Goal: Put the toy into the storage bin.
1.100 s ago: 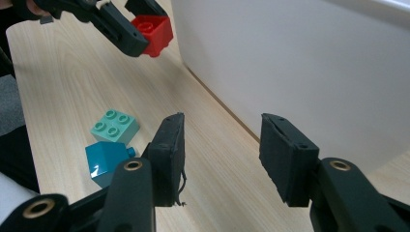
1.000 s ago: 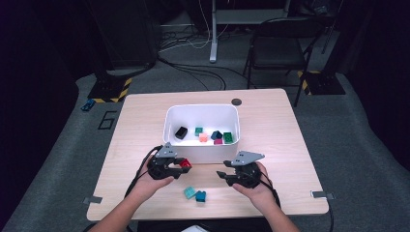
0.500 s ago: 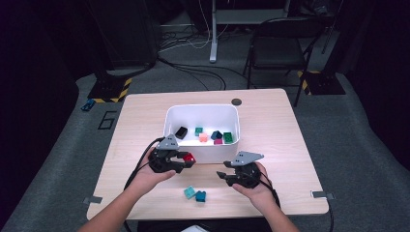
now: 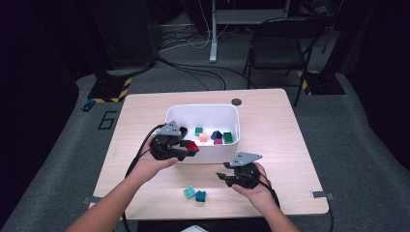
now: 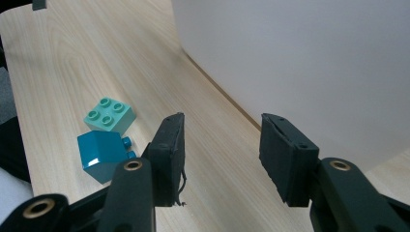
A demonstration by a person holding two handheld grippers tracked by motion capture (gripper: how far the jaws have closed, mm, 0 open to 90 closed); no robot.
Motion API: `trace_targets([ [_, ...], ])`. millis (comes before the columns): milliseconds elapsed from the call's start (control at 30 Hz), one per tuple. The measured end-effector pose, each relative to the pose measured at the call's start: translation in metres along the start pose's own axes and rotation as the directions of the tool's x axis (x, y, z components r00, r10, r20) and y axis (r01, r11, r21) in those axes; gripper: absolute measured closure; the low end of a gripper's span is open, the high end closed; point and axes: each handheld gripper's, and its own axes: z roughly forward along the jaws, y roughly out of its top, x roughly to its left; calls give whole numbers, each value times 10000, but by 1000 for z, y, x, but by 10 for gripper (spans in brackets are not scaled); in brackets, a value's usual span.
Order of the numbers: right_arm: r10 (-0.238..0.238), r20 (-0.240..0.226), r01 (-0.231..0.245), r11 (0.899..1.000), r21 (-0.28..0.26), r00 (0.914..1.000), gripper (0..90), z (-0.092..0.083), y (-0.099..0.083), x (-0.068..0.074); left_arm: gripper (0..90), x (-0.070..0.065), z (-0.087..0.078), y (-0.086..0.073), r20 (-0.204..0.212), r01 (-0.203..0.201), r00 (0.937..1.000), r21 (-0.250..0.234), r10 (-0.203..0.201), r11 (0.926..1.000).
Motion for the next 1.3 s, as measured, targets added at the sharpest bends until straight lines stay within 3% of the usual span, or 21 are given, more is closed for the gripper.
trace_targets([
  [267,13,7,-14,10000,82,10000,515,2,-1,0,585,10,-1,19,0,-32,10000,-57,32,10000],
  [600,-2,14,2,9999,150,10000,515,4,-2,0,586,33,6,43,-55,191,9998,-324,-193,9993],
  [833,33,22,-34,9998,199,10000,515,4,-3,0,586,53,15,53,-251,603,9978,-515,-617,9968],
  [1300,-110,-114,113,9997,223,9999,515,7,-3,0,586,87,54,60,-276,1063,9938,-479,-1077,9932],
])
